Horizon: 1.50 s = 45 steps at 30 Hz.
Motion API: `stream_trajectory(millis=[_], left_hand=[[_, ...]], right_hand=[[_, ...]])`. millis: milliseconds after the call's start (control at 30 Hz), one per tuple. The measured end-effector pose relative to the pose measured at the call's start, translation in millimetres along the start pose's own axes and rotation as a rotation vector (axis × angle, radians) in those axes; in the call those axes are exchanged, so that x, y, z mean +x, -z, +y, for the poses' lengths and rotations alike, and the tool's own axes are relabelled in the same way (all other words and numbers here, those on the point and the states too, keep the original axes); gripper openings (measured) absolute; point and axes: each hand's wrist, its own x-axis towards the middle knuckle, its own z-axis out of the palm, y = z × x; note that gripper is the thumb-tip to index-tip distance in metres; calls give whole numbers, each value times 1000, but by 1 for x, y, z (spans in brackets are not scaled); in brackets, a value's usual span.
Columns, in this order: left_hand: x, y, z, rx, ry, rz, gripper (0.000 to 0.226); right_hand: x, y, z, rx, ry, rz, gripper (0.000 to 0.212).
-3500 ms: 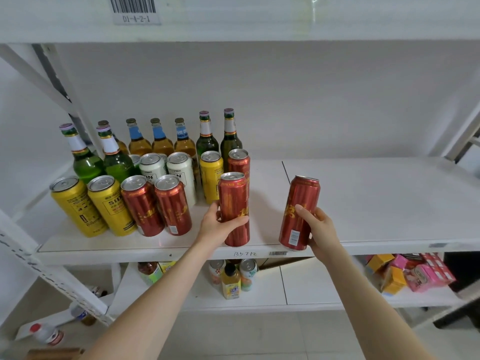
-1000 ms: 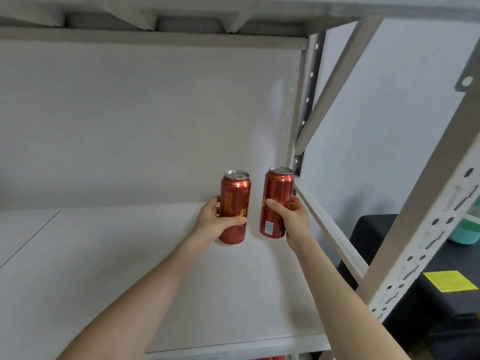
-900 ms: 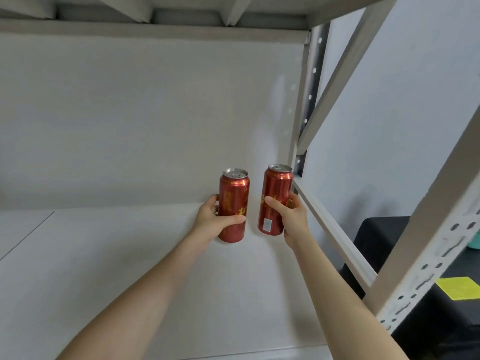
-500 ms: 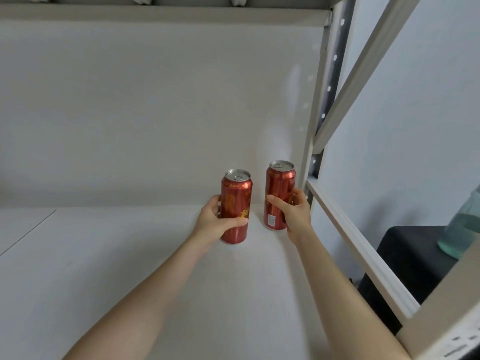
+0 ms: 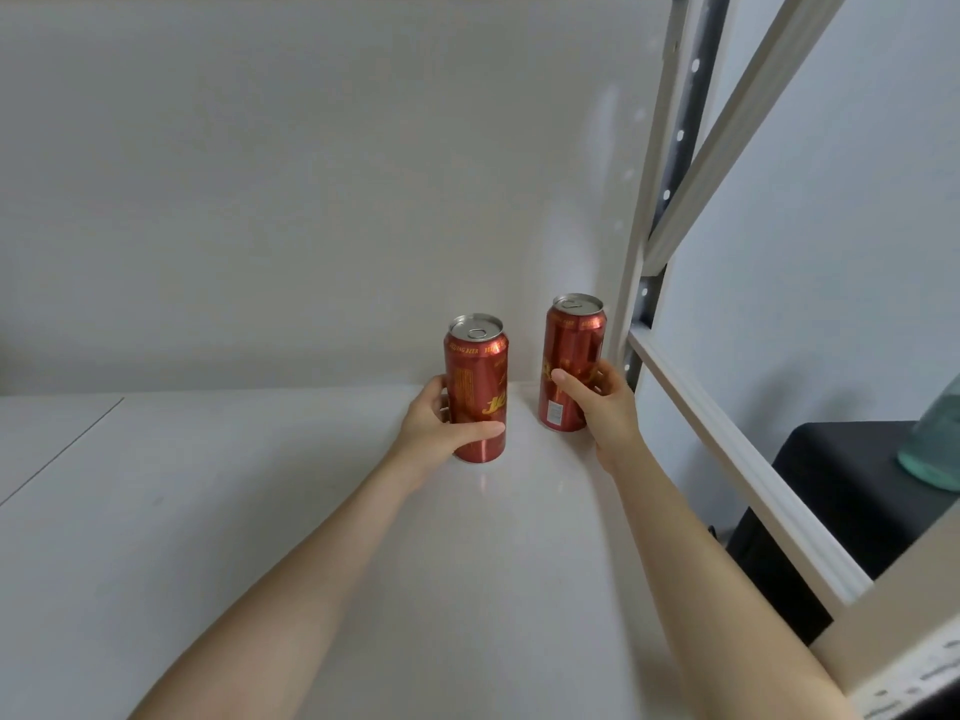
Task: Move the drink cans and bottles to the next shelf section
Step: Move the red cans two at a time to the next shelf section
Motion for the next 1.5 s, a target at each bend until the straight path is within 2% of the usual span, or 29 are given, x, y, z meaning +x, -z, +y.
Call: stream_trajectory(millis=[133,300,567,700,800,933,1100,1500], left_hand=[[-6,11,-9,103,4,-35,82],[-10,9,-11,172,-16,4,76],[-34,-9,-7,166,-16,-69,76],[-54,-26,-3,152,-16,-120,78],[-67,-38,2,140,-4,-149,74],[-76,-57,8,132,4,-208,72],[-73,-72,12,118,16,-241,73],[-37,-89,9,104,22,-165,70]], right_hand=[[-25,17,-2,-21,-21,99,78],[-61,30,-6,-101,35,207,64],[-95,23,-21,-103,55,-13,41],[-111,20,-29,-94,61,-125,50],[-122,23,-33,-79,84,-169,47],[-131,34,-36,-42,98,-193,51],[-130,47,-33,28,111,-181,44],[-96,45,-29,109,148,-188,38]])
